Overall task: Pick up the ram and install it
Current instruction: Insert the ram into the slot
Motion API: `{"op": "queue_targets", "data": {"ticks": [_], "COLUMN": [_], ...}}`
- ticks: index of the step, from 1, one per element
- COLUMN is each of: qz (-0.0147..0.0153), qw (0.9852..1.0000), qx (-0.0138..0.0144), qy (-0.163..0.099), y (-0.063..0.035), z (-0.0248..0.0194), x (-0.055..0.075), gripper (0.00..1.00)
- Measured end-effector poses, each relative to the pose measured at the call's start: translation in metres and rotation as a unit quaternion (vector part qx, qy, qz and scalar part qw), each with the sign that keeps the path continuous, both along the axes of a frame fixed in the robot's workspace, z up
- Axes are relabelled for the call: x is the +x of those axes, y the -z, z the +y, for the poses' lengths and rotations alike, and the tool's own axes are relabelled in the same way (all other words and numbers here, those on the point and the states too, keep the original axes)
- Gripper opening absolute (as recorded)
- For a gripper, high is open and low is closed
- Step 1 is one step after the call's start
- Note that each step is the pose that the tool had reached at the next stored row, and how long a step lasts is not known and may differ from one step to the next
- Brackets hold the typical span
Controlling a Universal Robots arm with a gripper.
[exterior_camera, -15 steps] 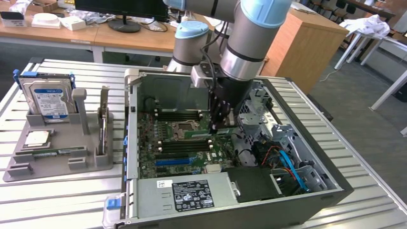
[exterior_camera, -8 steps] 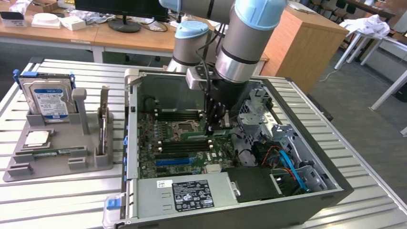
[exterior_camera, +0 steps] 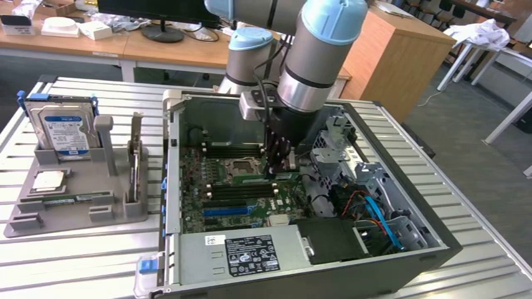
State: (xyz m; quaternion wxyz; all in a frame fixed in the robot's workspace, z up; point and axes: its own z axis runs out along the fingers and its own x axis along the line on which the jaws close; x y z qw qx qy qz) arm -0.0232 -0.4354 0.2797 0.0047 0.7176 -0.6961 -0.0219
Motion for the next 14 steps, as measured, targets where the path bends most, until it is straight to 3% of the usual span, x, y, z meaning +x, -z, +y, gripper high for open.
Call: {"op": "queue_targets", "data": {"ticks": [4,9,14], "qz": [0.0,0.0,0.0], "qw": [1.0,1.0,0.9999], "qx": [-0.0001,0.0,0.0], "qy": [0.005,0.008,0.013], "y": [0.0031,0.0067,0.0119], "z": [0.0004,0.0063,0.0076], "x": [-0.001,-0.002,-0.009], "gripper": [0.12,0.12,0.12]}}
